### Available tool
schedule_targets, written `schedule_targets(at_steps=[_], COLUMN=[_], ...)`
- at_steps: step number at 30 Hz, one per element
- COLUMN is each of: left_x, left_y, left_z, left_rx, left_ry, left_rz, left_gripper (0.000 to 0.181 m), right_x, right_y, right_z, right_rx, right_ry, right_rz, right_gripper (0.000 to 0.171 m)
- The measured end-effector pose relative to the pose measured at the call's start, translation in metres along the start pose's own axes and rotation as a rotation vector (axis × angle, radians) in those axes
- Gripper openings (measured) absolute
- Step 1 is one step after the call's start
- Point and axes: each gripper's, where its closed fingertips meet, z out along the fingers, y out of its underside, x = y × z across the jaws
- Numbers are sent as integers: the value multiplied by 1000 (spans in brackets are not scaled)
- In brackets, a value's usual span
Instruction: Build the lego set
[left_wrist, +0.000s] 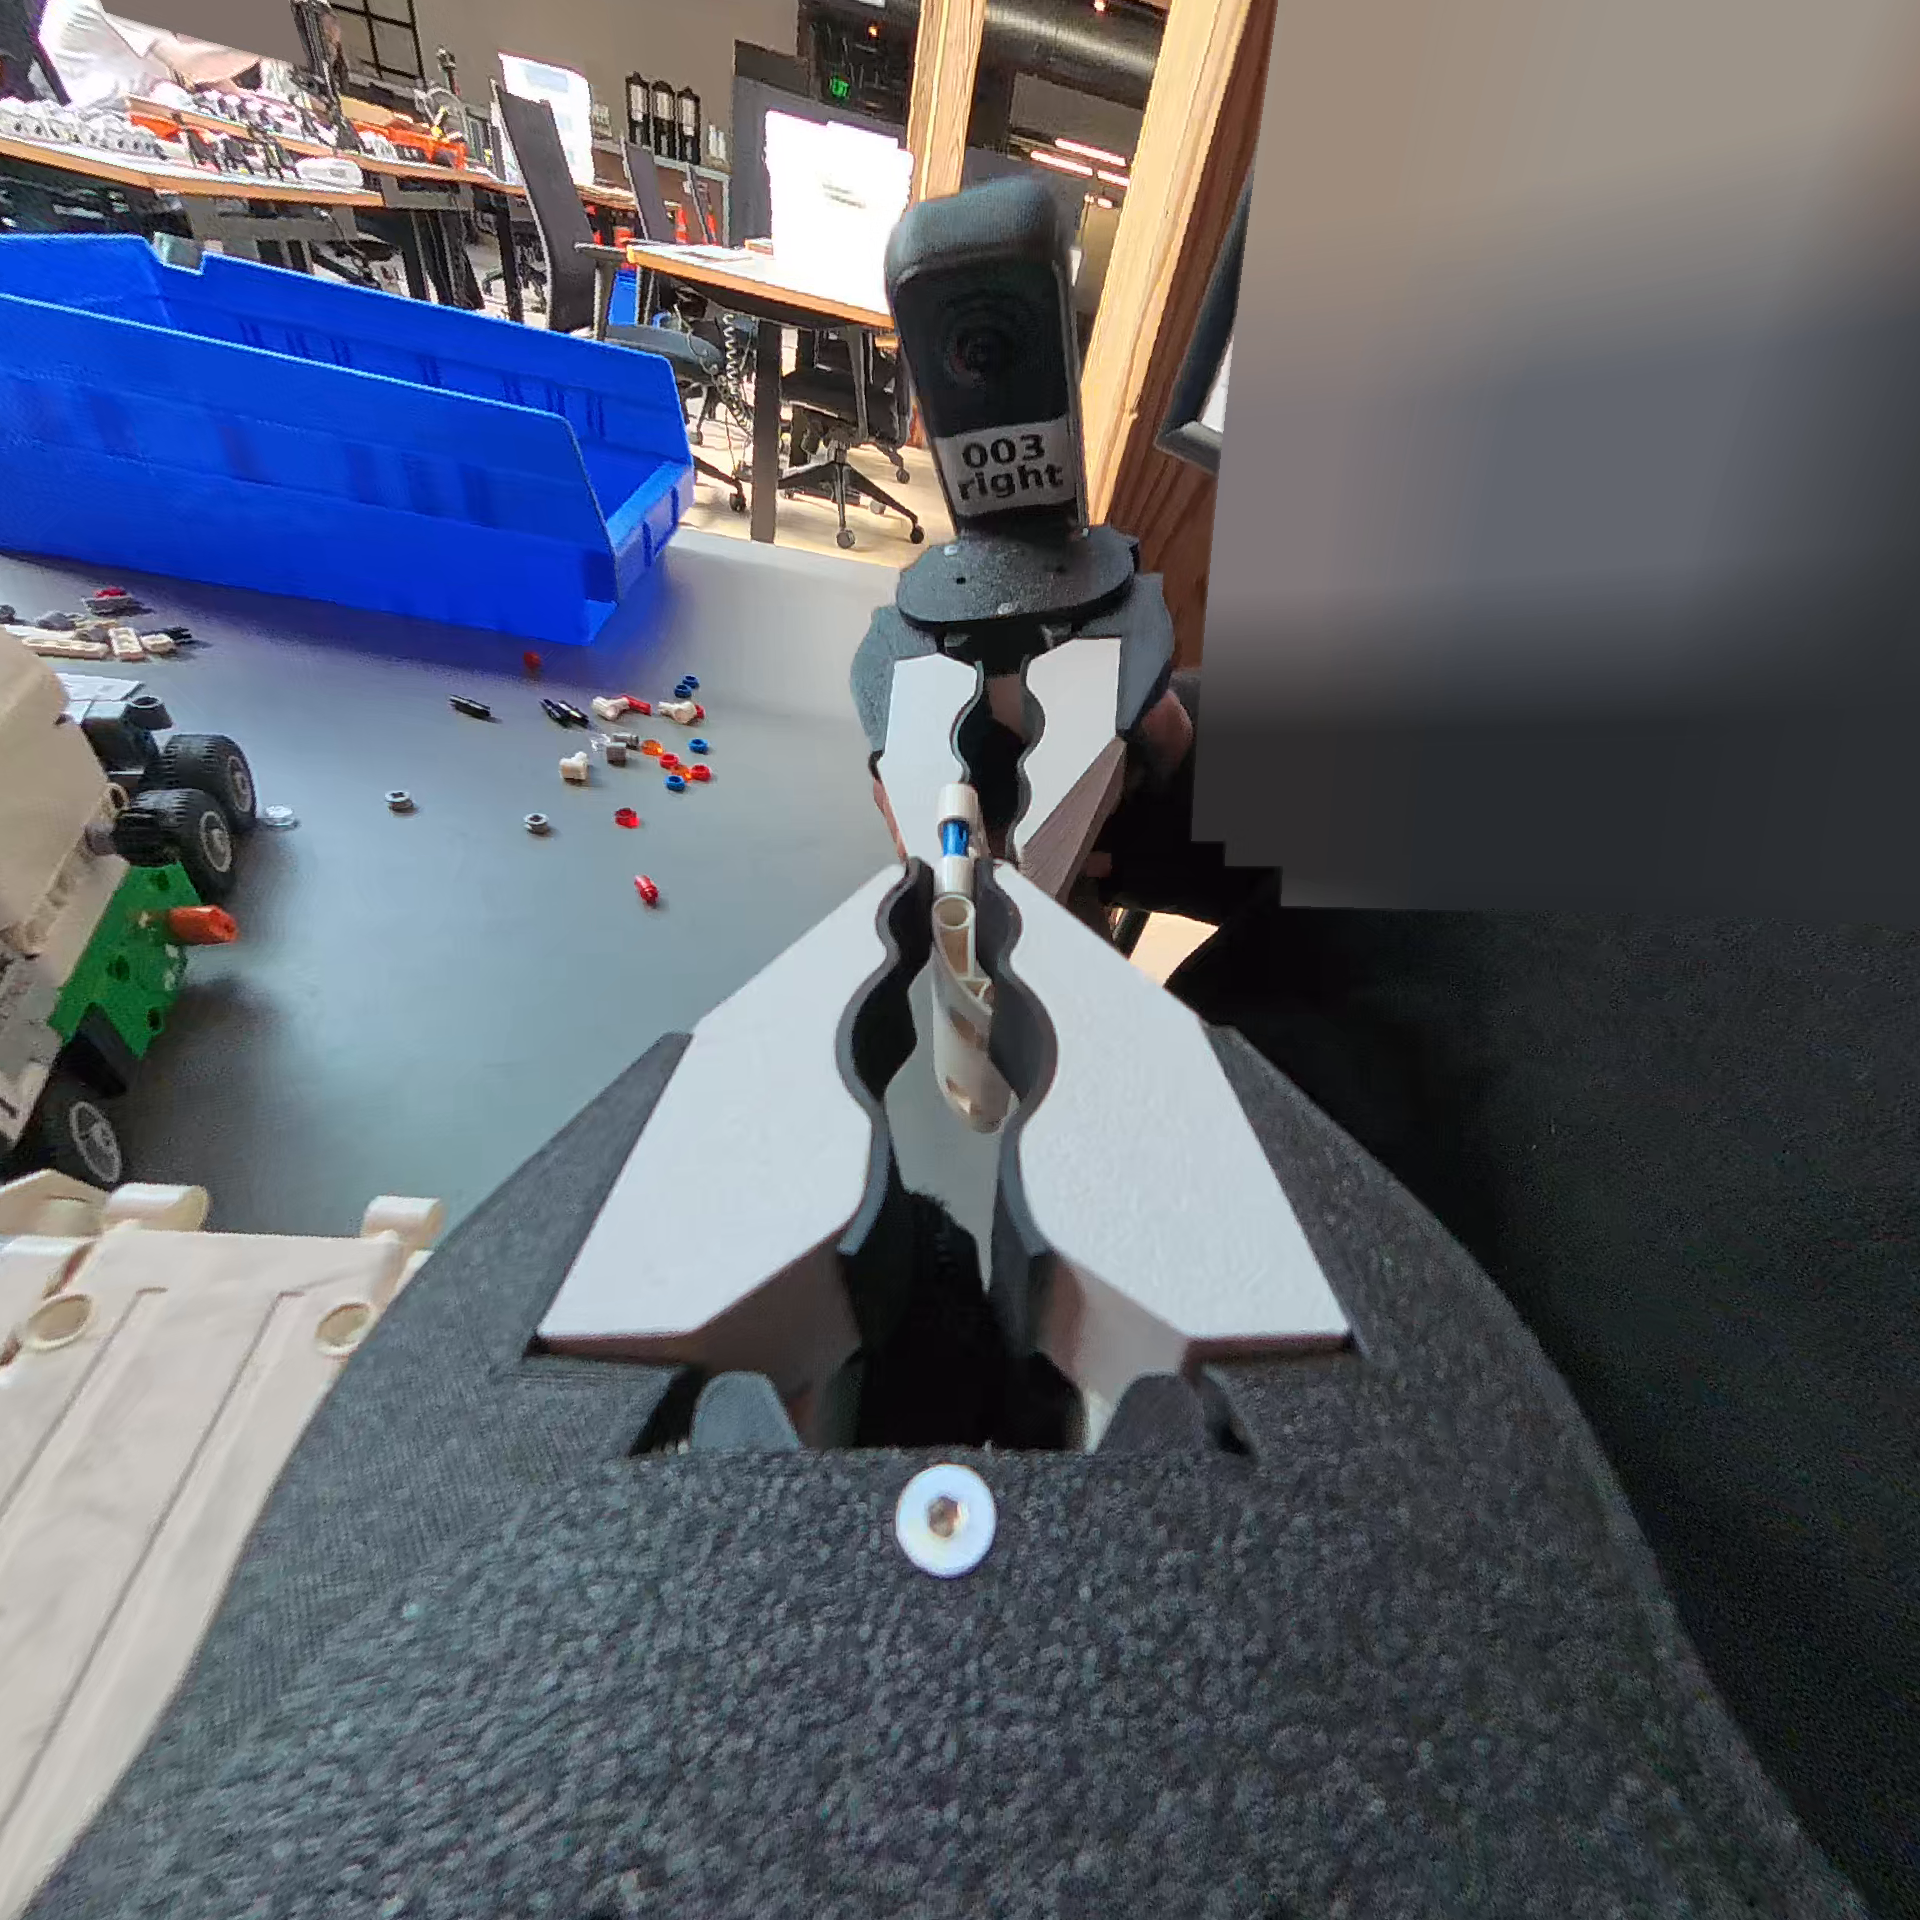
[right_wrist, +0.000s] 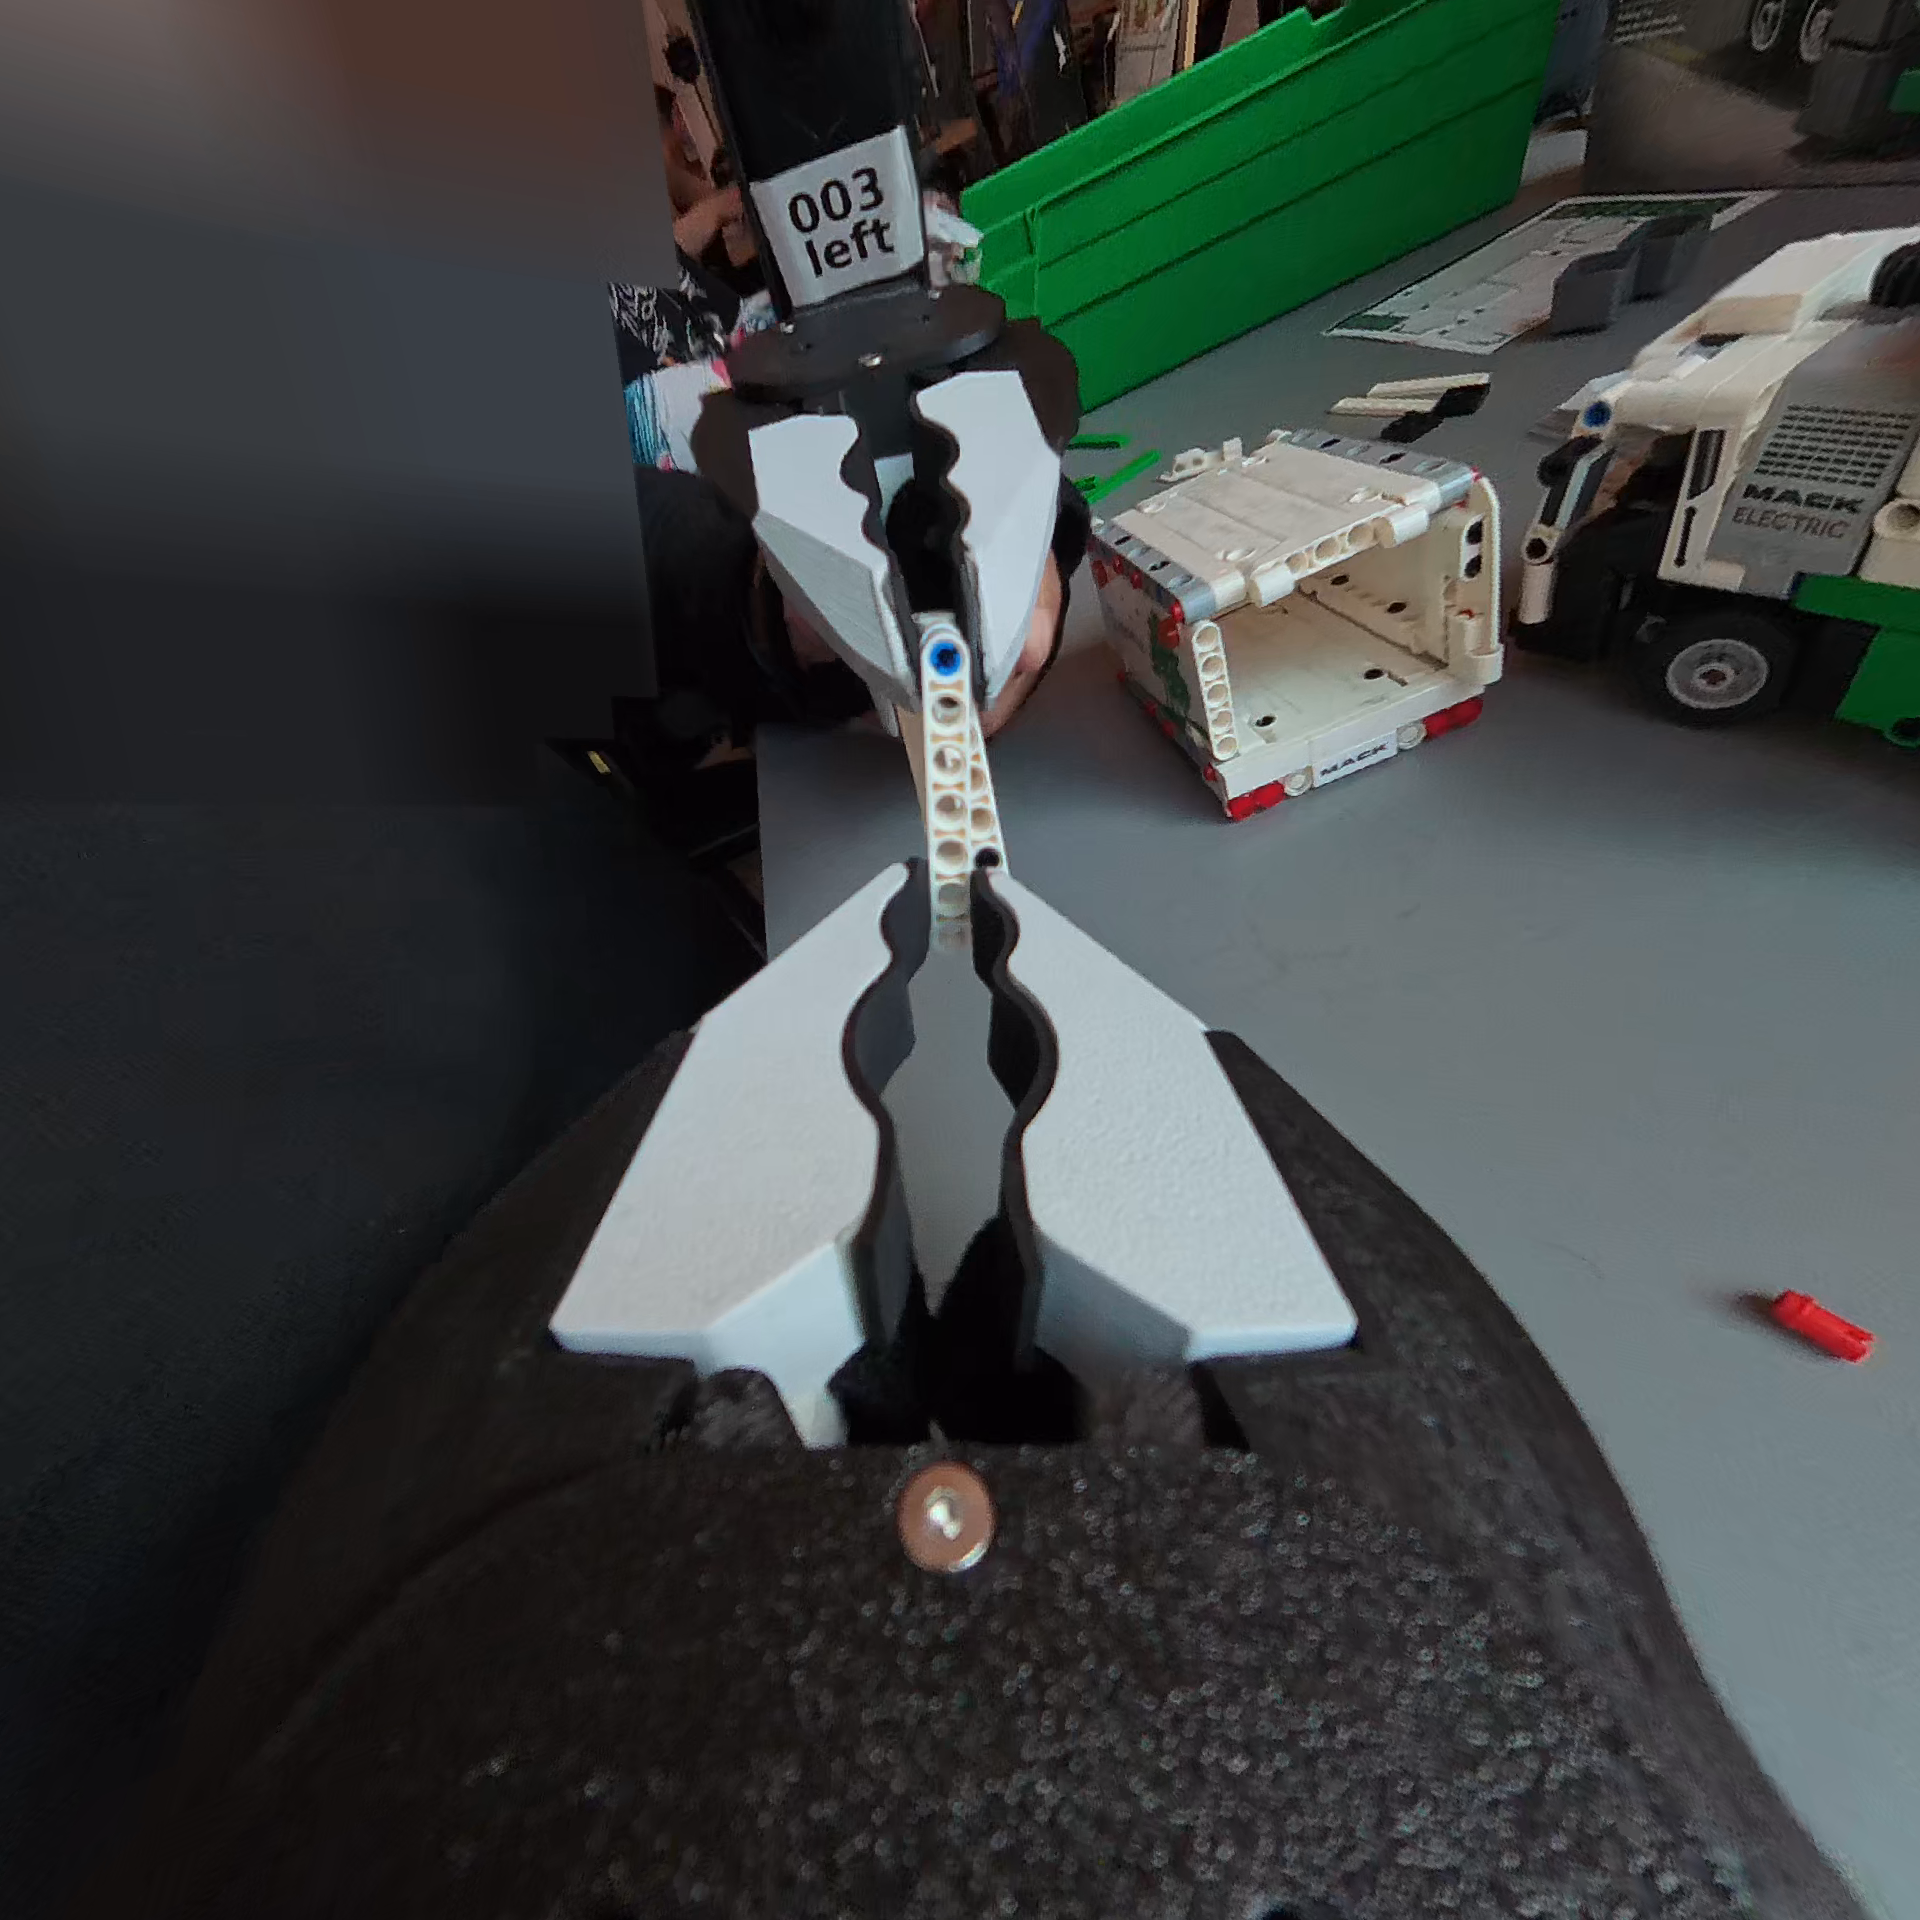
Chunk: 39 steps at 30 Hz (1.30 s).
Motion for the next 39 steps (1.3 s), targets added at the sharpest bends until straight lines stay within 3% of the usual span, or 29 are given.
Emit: schedule_targets(at_steps=[4, 8, 11, 15, 19, 22, 25, 26, 33, 39], left_x=[-12, -16, -22, -24, -15, -5, -7, -8, -6, -8], left_y=[-9, -18, -33, -55, -26, -10, -14, -13, -9, -5], left_z=[-6, -12, -21, -39, -16, 3, 3, 3, 0, 3], left_rx=[58, 105, 164, 297, 124, 39, 89, 88, 60, 40], left_ry=[-13, -6, -8, 8, 8, 28, 21, 19, 46, 12], left_rz=[-81, -120, -150, -175, -136, -151, -166, -164, -178, -139], left_gripper=[15, 22, 49, 63, 65, 55, 15, 10, 8, 8], right_x=[0, -1, -3, -3, 6, 5, 2, 2, -1, -3], right_y=[-16, -27, -34, -40, -58, -60, -58, -58, -45, -40], right_z=[0, 2, 0, -5, -19, -14, -5, -5, -12, -8], right_rx=[142, 225, 283, 337, 507, 516, 495, 489, 334, 282], right_ry=[-85, -119, -152, -146, -135, -119, -95, -78, -18, -32], right_rz=[213, 290, 307, 290, 332, 312, 277, 264, 51, 43], right_gripper=[6, 5, 6, 6, 6, 6, 6, 6, 12, 20])
